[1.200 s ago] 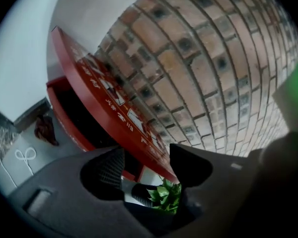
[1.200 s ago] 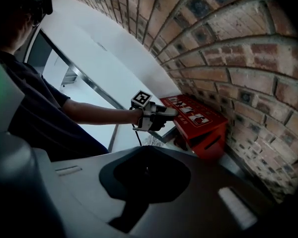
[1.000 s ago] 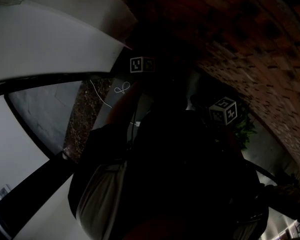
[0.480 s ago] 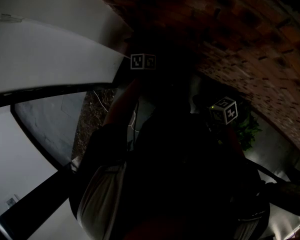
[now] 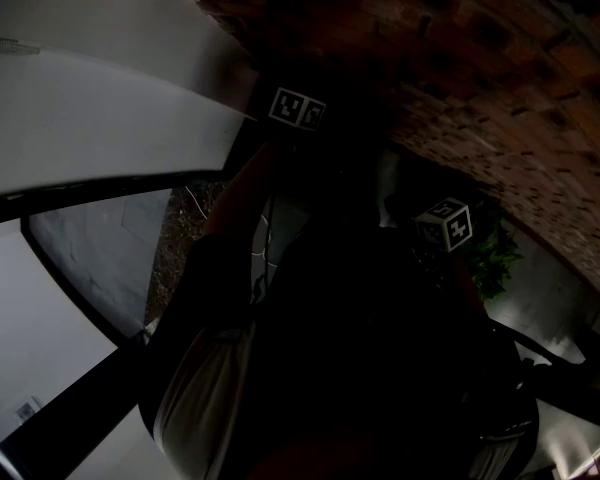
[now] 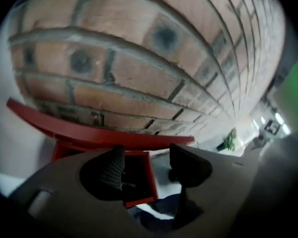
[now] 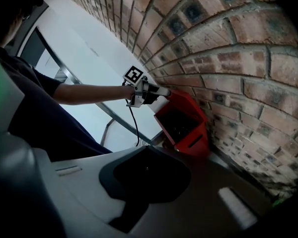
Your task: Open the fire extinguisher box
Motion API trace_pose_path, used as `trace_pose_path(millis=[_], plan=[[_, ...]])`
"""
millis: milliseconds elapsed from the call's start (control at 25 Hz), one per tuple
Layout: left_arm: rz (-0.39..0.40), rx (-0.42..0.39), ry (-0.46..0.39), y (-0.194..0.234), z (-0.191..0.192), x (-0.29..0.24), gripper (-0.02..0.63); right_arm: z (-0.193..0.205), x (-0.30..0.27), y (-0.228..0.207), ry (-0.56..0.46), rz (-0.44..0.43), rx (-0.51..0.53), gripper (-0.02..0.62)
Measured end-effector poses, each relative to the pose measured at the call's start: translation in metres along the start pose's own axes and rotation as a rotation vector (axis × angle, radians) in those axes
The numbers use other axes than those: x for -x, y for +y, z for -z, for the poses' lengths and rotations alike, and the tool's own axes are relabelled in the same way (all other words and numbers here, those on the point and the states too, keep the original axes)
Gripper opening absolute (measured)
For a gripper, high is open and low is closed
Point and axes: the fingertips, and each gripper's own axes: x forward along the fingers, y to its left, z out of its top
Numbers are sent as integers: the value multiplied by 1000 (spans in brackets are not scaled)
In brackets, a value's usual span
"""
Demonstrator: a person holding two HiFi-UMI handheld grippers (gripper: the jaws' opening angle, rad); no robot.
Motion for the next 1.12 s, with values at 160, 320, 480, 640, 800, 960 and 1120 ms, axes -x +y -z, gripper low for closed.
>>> trace_pose_path(millis=[160, 320, 480, 640, 800, 960, 1120], plan=[[-37, -119, 25, -1, -9, -3, 281, 2, -2, 3, 18, -1, 12, 0], [-61, -222, 53, -5, -18, -8, 281, 5, -1, 1, 33, -1, 9, 0], [-68, -238, 69, -4, -19, -9, 281, 1, 1, 4, 23, -10, 6, 0], [-47, -196, 62, -4, -16, -8, 281, 0, 3, 2, 24, -5, 11, 0], [-49, -193, 24, -11, -18, -2, 281, 2, 5, -3, 25, -5, 15, 0], [-58, -163, -46, -17, -22, 14, 279, 8, 2, -11, 50, -18, 50, 0], [-110, -164, -119, -25, -28, 42, 175, 6, -1, -6, 62, -71, 106, 0]])
